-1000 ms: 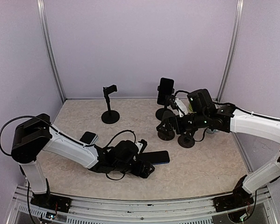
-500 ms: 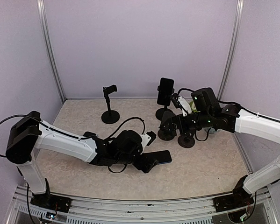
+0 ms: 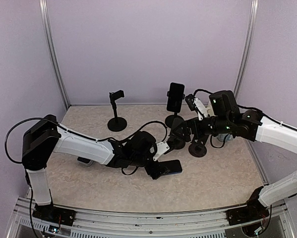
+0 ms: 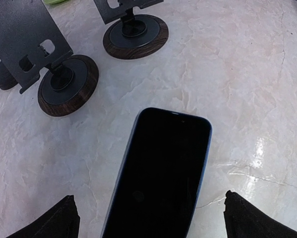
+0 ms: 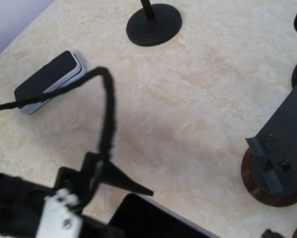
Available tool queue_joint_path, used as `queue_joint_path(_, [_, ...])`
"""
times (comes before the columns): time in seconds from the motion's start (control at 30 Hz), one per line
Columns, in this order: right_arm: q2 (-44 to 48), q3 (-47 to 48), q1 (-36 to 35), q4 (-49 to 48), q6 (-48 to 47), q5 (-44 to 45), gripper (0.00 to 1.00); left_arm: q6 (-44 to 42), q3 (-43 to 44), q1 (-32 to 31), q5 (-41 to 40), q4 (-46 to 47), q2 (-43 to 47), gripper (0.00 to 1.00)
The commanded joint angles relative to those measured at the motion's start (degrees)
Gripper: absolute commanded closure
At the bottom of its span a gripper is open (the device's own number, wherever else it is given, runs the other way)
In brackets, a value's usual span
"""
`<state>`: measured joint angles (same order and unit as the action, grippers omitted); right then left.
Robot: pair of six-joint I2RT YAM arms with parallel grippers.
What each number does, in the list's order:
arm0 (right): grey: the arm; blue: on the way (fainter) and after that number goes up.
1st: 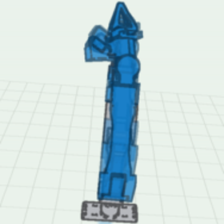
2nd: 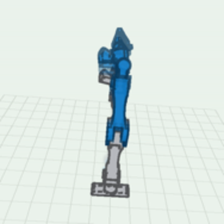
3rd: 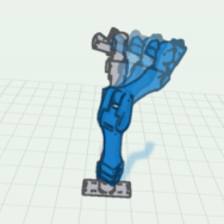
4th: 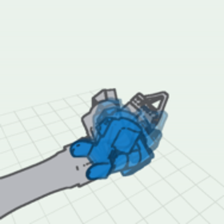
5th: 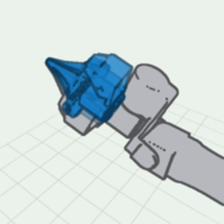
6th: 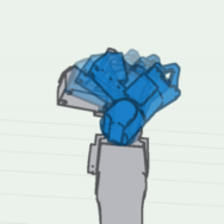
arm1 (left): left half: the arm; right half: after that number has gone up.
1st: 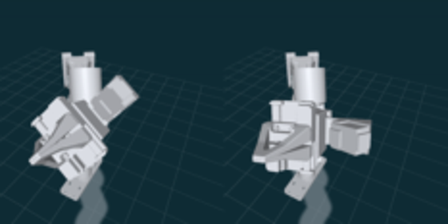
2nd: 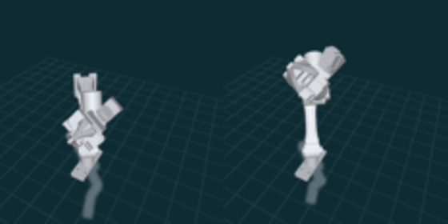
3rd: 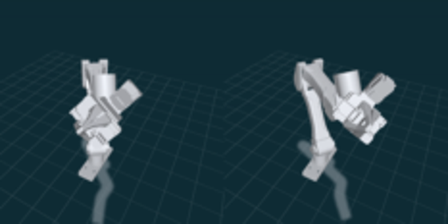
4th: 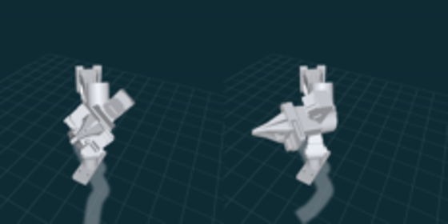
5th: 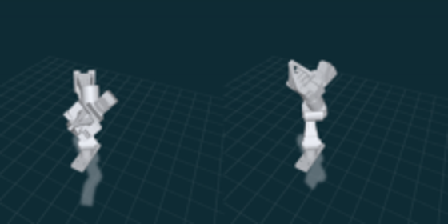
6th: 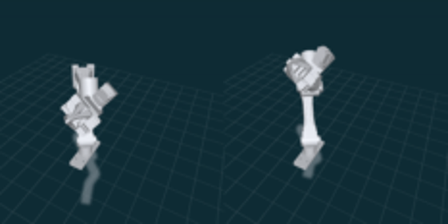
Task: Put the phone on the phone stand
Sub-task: Move the phone to the center of the board, then pick up the phone from the center of the board.
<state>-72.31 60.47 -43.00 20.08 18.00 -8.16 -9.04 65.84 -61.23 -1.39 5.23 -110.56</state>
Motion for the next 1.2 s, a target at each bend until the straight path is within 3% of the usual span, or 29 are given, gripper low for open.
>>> queue_joint_path(0.0, [1.8, -0.6, -0.4, 0.4, 0.2, 0.8, 0.0, -5.1, 2.4, 2.4, 5.0, -0.5, -2.3, 0.01])
queue_joint_path(0.7, [1.6, -0.2, -0.4, 1.0, 0.3, 0.2, 0.0, -8.6, 10.2, 3.6, 11.2, -6.3, -12.0, 0.01])
queue_joint_path(1.17, [0.9, 0.2, -0.4, 0.8, 0.1, -0.3, 0.0, -10.6, 12.5, 3.6, 15.1, -11.2, -15.3, 0.13])
